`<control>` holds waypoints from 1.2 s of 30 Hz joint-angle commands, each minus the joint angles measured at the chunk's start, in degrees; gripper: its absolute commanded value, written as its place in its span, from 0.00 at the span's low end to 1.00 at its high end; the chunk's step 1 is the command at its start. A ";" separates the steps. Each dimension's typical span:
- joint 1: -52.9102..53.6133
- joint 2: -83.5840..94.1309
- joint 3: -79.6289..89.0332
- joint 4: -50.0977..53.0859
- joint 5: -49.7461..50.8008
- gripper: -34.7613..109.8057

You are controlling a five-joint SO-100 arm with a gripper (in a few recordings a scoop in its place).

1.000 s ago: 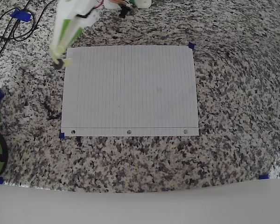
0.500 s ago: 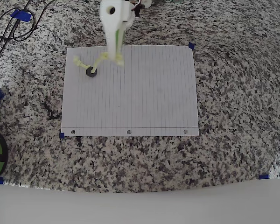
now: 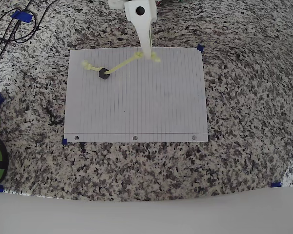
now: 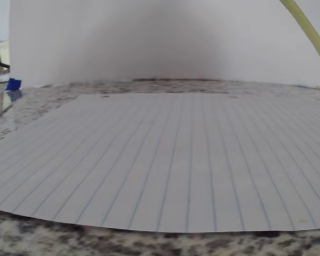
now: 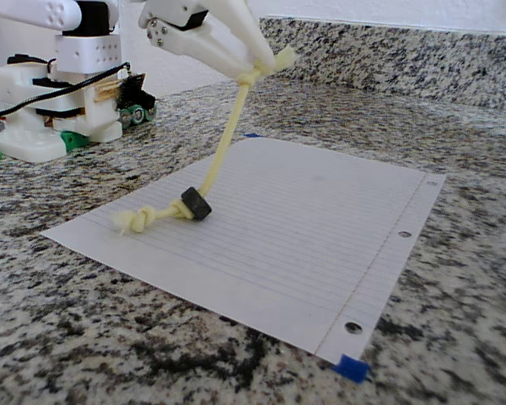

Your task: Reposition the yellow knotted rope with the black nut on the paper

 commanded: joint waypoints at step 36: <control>-2.46 0.26 -2.02 0.09 -42.19 0.24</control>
